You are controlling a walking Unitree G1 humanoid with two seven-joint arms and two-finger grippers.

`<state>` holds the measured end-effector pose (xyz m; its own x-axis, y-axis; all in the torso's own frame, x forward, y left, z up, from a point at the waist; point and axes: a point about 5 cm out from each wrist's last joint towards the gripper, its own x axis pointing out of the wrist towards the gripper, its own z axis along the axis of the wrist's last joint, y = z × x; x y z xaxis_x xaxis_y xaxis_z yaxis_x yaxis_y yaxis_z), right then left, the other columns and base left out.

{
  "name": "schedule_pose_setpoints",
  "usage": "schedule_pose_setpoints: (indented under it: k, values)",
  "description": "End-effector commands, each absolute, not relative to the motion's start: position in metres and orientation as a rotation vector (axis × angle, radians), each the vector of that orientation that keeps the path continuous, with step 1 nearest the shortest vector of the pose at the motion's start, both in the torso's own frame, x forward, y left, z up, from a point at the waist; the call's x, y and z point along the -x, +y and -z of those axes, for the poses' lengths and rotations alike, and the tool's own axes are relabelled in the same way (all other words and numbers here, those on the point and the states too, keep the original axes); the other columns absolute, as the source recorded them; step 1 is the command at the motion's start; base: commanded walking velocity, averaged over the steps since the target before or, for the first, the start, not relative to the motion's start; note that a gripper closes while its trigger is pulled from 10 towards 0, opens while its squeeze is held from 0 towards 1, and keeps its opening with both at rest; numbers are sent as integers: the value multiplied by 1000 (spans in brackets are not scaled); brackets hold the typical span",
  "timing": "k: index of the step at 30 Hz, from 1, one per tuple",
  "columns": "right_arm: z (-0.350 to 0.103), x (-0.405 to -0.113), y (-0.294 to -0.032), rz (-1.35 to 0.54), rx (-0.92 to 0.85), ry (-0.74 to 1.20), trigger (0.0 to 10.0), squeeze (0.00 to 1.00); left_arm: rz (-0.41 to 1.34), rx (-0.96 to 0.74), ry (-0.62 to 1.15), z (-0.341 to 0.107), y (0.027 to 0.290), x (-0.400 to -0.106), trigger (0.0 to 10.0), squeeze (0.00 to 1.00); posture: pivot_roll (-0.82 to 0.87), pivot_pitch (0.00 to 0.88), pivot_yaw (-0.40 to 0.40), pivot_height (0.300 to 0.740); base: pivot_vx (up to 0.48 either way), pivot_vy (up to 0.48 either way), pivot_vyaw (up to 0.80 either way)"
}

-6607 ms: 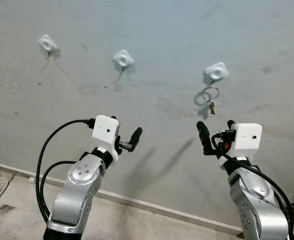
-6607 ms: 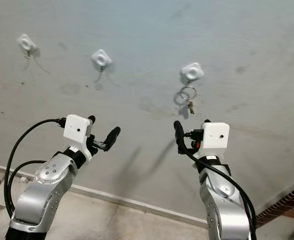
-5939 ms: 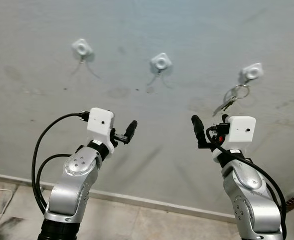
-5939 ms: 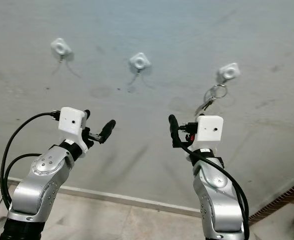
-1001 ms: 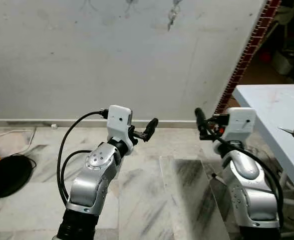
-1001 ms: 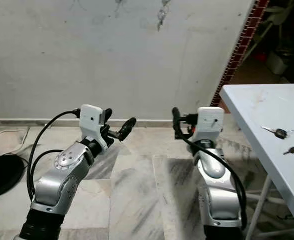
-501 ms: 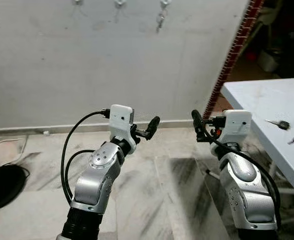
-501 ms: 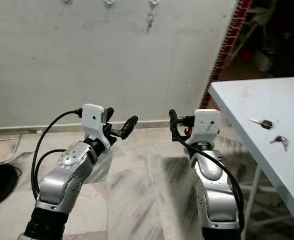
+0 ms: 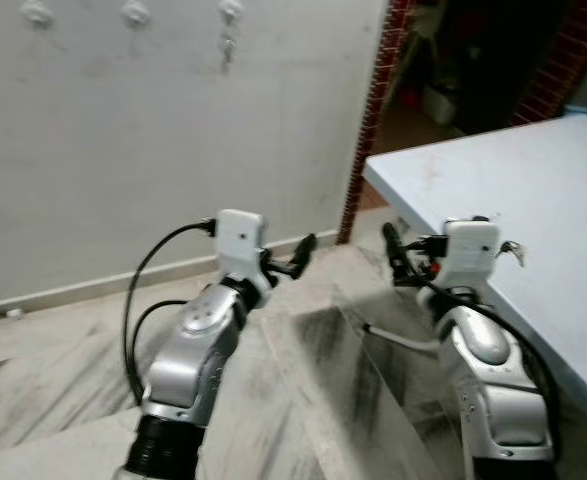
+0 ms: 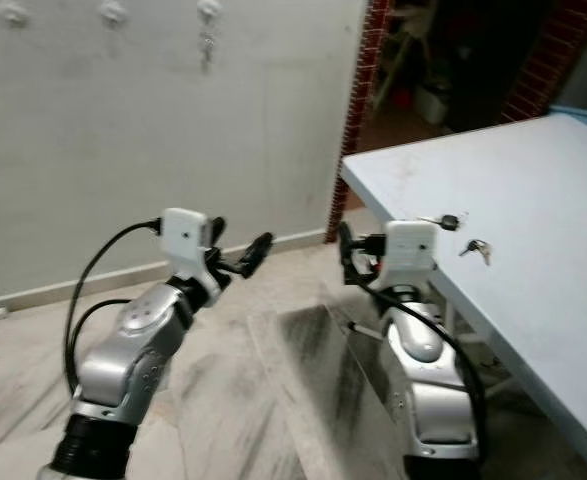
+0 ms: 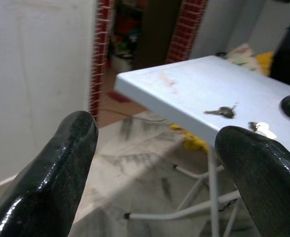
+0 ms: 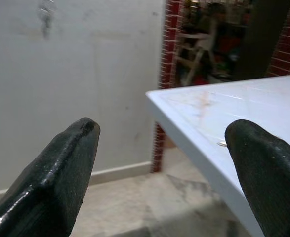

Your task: Hang keys on a hook

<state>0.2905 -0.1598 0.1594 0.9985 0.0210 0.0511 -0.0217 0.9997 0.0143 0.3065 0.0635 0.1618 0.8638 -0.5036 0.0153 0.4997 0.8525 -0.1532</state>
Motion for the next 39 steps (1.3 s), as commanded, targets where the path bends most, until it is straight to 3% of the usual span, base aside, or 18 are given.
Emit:
schedule_pose_setpoints:
  k: [1,17,21,39]
  values:
    - [-159,-292,-151,-46,-22,-53,10000,0,495,146,37,-158,74,-308,10000,0,89,0,-38,740,0,0,-800]
    - [-159,-293,-152,-46,-7,-50,10000,0,470,133,65,-155,77,-311,10000,0,93,0,-42,740,0,0,-746]
    - [-159,-294,-153,-42,-9,-55,10000,0,427,174,83,-155,82,-315,10000,0,93,0,-42,740,0,0,0]
    - [-161,-294,-152,-36,-24,-60,10000,0,423,198,91,-156,83,-317,10000,0,93,0,-42,740,399,0,0]
